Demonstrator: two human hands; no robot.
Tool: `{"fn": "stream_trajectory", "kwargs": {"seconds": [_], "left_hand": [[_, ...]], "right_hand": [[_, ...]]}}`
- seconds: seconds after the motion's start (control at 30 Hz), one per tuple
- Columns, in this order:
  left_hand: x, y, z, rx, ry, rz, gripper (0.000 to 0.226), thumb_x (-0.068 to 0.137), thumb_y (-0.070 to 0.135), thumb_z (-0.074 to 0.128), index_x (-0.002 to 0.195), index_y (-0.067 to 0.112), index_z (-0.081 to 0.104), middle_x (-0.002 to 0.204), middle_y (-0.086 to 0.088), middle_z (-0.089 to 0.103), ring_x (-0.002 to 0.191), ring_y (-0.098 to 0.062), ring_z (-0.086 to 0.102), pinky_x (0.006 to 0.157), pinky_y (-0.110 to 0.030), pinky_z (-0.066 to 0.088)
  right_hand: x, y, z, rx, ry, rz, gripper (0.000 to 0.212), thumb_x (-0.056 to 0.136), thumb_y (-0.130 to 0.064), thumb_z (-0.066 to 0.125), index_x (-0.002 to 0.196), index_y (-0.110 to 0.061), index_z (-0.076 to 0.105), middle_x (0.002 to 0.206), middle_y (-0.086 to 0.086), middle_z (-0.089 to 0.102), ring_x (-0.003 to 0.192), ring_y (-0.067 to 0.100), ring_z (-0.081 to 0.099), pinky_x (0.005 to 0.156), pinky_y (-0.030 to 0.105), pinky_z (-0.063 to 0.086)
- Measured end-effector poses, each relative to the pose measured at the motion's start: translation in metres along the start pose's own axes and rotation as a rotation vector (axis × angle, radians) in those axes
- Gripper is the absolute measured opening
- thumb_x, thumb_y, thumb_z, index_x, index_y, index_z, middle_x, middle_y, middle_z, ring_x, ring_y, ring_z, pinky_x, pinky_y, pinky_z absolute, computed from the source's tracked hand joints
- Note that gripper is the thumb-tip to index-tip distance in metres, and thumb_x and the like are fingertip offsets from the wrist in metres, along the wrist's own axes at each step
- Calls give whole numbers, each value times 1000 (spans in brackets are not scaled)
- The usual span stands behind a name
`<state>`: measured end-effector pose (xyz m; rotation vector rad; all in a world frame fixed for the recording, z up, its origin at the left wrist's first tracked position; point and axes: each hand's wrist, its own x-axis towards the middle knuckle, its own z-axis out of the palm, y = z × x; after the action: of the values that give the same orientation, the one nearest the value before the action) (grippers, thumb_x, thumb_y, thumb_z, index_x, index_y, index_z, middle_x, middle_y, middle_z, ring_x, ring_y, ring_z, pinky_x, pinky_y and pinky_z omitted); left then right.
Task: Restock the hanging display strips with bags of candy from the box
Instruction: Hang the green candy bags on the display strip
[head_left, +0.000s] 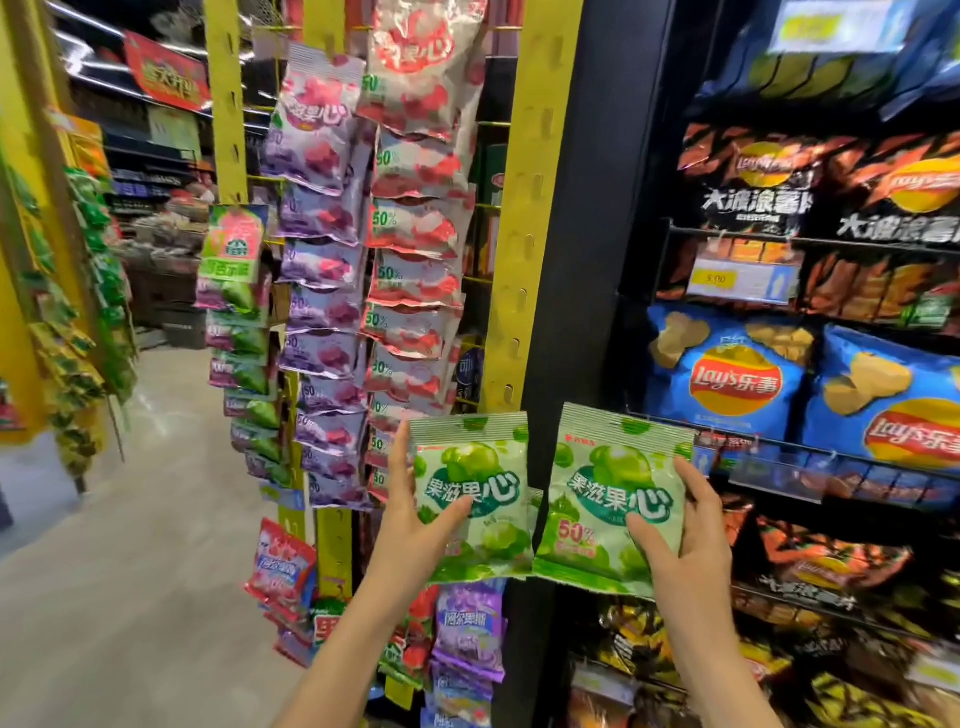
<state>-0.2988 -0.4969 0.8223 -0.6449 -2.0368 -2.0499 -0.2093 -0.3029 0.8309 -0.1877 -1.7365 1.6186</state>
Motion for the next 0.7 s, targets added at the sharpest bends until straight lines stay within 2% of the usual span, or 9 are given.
{"fn": "stream_trajectory", "kwargs": {"seconds": [0.07, 0.17, 0.3, 0.4, 0.53, 0.57, 0.7], "left_hand": [[14, -14, 3, 16, -53, -8, 83, 88, 15, 62, 129, 60, 6, 138, 34, 10, 130, 6, 8, 108, -25, 22], [36, -30, 10, 56, -117, -33, 76, 88, 13, 62, 131, 55, 15, 126, 44, 19, 126, 11, 15, 103, -21, 20], [63, -51, 18, 100, -181, -36, 70, 88, 14, 62, 129, 54, 22, 134, 33, 28, 128, 8, 22, 101, -20, 21], [80, -63, 24, 97, -182, -46, 68, 88, 13, 62, 124, 57, 24, 131, 38, 27, 127, 9, 23, 101, -19, 22], [91, -82, 28, 92, -201, -51, 66, 88, 22, 64, 124, 58, 24, 126, 46, 22, 114, 32, 22, 99, -14, 24], [93, -86, 29, 93, -207, -57, 66, 88, 22, 64, 124, 59, 23, 126, 47, 22, 114, 33, 22, 100, -14, 23], [97, -97, 33, 95, -205, -104, 64, 88, 20, 62, 121, 57, 22, 123, 45, 19, 126, 10, 22, 104, -17, 21]], "right_hand": [[10, 6, 5, -11, 6, 0, 60, 86, 5, 58, 126, -36, 41, 111, -27, 50, 91, -18, 57, 75, 15, 49], [27, 17, 11, -23, 25, 3, 61, 86, 5, 58, 125, -37, 41, 113, -23, 53, 95, -10, 59, 77, 19, 49], [50, 28, 17, -31, 41, -7, 61, 85, 6, 59, 124, -38, 42, 110, -27, 54, 93, -14, 59, 78, 20, 48], [62, 36, 20, -49, 39, -11, 61, 85, 6, 58, 126, -36, 42, 98, -41, 55, 90, -18, 57, 75, 19, 48], [74, 47, 25, -51, 50, -7, 65, 84, 7, 59, 113, -49, 46, 97, -39, 59, 94, -13, 60, 80, 24, 55], [75, 49, 26, -51, 51, -4, 65, 83, 7, 59, 112, -50, 46, 95, -40, 60, 94, -12, 60, 80, 25, 57], [77, 56, 28, -55, 70, -3, 67, 83, 8, 59, 112, -51, 47, 101, -32, 63, 98, -4, 62, 86, 32, 55]]}}
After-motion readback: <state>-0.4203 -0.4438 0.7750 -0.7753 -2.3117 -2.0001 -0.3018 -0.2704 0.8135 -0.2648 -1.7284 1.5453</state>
